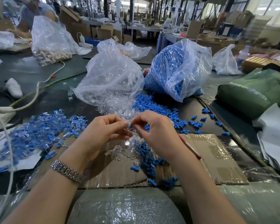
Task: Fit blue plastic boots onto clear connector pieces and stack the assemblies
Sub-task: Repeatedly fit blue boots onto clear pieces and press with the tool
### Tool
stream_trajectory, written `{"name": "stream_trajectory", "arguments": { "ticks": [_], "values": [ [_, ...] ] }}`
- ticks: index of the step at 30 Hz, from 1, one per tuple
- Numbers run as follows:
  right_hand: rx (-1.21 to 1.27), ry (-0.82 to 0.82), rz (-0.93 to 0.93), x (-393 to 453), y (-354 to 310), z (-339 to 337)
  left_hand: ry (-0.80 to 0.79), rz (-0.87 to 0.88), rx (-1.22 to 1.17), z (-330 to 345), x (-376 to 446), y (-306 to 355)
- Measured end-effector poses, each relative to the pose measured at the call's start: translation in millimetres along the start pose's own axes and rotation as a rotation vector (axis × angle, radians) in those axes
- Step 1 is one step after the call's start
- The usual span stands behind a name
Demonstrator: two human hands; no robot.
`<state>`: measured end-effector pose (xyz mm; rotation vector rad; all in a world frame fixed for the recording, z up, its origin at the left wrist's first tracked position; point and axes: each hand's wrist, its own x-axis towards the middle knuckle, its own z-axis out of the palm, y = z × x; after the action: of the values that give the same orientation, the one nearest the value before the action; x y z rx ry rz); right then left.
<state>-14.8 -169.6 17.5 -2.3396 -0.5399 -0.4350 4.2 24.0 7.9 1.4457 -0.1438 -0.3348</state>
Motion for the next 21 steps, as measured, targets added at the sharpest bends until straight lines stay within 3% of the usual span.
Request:
{"name": "stream_trajectory", "arguments": {
  "ticks": [10,21],
  "values": [
    [0.092,0.015,-0.023,0.0,0.5,-6.8,-0.165,0.09,-0.054,-5.7,-1.8,-1.1],
    [0.043,-0.037,-0.041,-2.6,-7.8,-8.9,-0.075,0.135,-0.016,-2.1,-2.2,-1.5]
  ]
}}
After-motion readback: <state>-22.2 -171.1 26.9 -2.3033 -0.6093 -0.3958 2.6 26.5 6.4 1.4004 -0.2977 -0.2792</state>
